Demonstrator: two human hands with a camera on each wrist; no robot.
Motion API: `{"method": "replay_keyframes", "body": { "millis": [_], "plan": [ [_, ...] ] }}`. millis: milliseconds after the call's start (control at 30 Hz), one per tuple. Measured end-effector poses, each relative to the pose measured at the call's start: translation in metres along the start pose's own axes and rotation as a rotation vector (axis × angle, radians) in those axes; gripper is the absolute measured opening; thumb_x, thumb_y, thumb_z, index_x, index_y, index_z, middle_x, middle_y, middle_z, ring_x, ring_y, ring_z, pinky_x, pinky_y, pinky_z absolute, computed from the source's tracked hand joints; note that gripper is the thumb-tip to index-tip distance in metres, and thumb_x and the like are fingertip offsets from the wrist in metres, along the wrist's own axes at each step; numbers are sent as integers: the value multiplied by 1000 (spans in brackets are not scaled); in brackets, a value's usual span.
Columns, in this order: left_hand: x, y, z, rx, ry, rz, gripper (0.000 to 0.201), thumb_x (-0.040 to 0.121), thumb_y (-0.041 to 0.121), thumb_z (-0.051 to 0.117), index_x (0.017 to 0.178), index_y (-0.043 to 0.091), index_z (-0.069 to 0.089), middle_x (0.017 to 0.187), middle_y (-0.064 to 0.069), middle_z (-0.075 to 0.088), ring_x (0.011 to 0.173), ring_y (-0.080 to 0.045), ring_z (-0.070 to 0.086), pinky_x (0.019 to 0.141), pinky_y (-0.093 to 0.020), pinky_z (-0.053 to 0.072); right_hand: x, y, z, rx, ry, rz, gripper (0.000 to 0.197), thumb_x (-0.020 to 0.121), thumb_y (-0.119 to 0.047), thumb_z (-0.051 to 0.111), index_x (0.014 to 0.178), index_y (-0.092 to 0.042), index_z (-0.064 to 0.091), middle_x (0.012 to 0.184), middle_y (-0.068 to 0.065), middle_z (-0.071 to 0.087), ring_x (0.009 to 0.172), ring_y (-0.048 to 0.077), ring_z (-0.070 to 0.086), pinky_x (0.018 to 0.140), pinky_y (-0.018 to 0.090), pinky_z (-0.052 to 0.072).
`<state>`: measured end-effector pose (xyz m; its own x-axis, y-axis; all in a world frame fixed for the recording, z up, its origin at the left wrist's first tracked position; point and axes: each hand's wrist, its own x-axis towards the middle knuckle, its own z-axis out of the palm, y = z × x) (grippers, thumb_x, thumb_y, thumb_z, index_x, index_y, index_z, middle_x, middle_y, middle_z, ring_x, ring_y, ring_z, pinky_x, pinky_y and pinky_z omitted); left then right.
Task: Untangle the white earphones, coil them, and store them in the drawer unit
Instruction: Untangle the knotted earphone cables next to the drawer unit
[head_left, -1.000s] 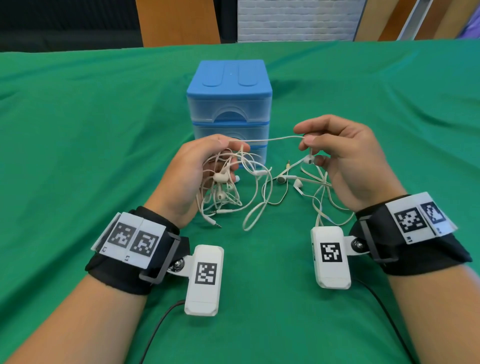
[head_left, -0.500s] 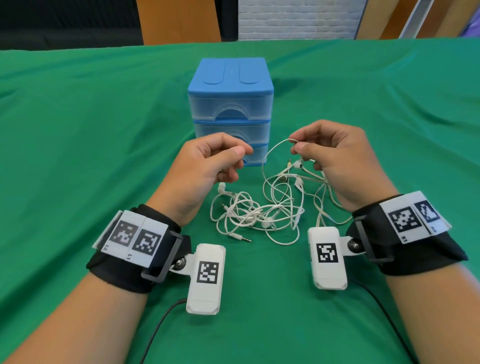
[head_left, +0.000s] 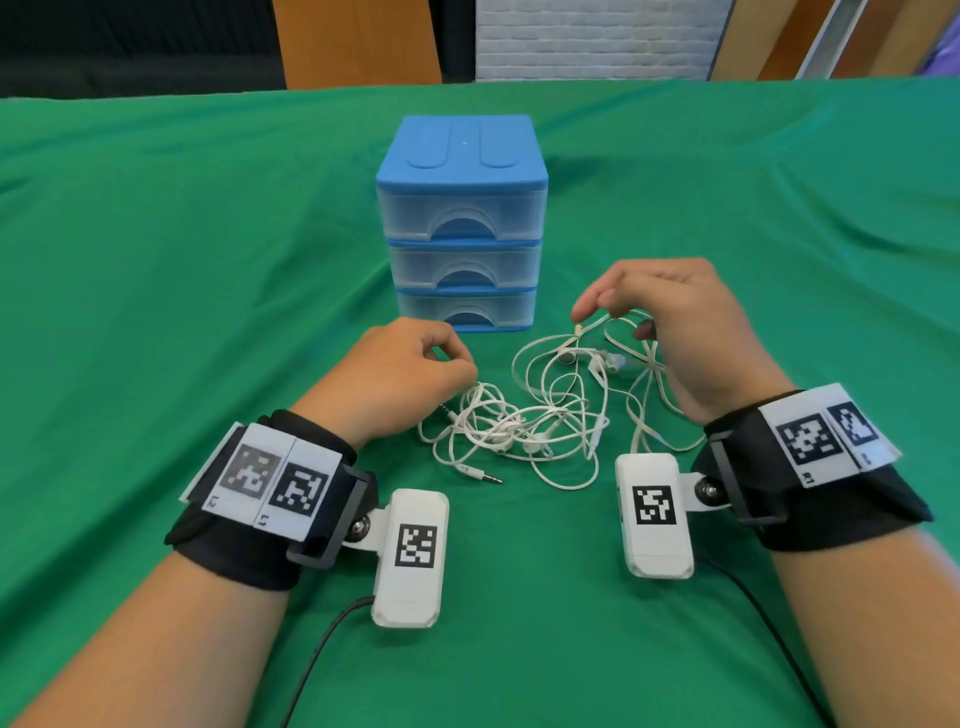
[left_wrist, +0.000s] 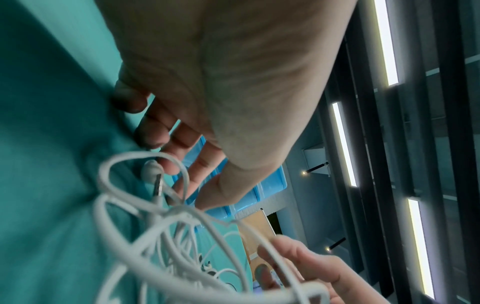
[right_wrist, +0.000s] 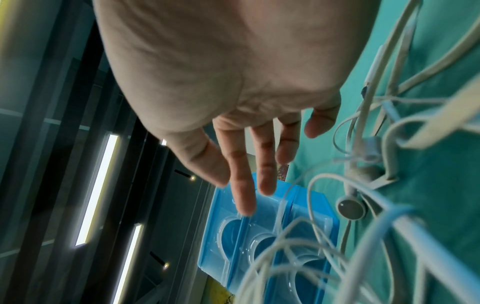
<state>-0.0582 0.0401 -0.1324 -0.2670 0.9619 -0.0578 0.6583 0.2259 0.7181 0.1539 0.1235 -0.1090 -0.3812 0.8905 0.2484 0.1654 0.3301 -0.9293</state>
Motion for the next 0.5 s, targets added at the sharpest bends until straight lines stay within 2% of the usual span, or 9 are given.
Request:
{"method": "replay_keyframes", "body": {
  "millis": [67,100,167,200,233,333,367,433,500],
  "plan": [
    [-1,1,0,19,-21,-7,5,84,29,68,83,29,73,64,9,58,60,-13,52,57,-26,38,-2,0,5,-16,-166,0,17,89,-2,60,82,-6,75,80,1,73,70,-8,58,66,1,39],
    [-1,2,-1,30,-19,-7,7,84,27,66,83,29,73,64,9,59,61,-13,53,57,-26,38,-3,1,8,-30,-245,-1,11,88,-9,65,87,-7,77,85,3,75,75,-3,62,73,6,42],
    [-1,1,-2,47,-14,-1,11,83,23,63,83,28,73,68,7,61,64,-13,54,58,-26,39,-4,7,14,-77,-360,-3,16,83,-25,70,92,-15,79,90,4,76,80,21,62,85,27,47],
    [-1,0,-2,50,-14,8,12,83,21,63,82,27,74,70,6,64,65,-13,55,59,-26,42,-5,9,17,-100,-396,-1,17,82,-28,72,93,-19,80,87,1,76,78,26,57,83,34,46],
    [0,-1,-2,53,-17,20,12,82,19,65,82,27,74,74,4,66,63,-10,55,59,-24,43,-5,11,19,-121,-425,-4,14,82,-29,74,93,-21,80,80,-1,73,74,26,52,77,35,43],
    [1,-7,-2,78,-26,67,9,78,17,74,78,26,73,79,0,71,48,1,48,50,-14,37,-5,11,23,-195,-514,-10,9,84,-27,78,91,-23,80,70,9,66,66,23,44,67,33,36],
    [2,-8,-1,89,-27,78,7,78,19,76,76,25,73,78,0,71,47,1,47,49,-13,36,-5,10,24,-223,-537,-5,8,84,-26,79,91,-23,79,69,6,66,63,20,45,64,31,37],
    [5,-11,-1,90,-22,105,8,80,21,78,75,25,72,77,2,70,48,2,47,55,-17,38,-4,10,25,-269,-550,14,10,84,-24,79,94,-22,78,68,-7,64,60,13,44,58,25,38],
    [7,-13,1,41,-1,145,9,84,22,76,77,25,70,80,6,69,53,4,50,63,-21,40,-3,13,26,-300,-538,20,19,82,-26,80,100,-26,74,79,-4,65,60,12,44,59,22,40]
  ]
}}
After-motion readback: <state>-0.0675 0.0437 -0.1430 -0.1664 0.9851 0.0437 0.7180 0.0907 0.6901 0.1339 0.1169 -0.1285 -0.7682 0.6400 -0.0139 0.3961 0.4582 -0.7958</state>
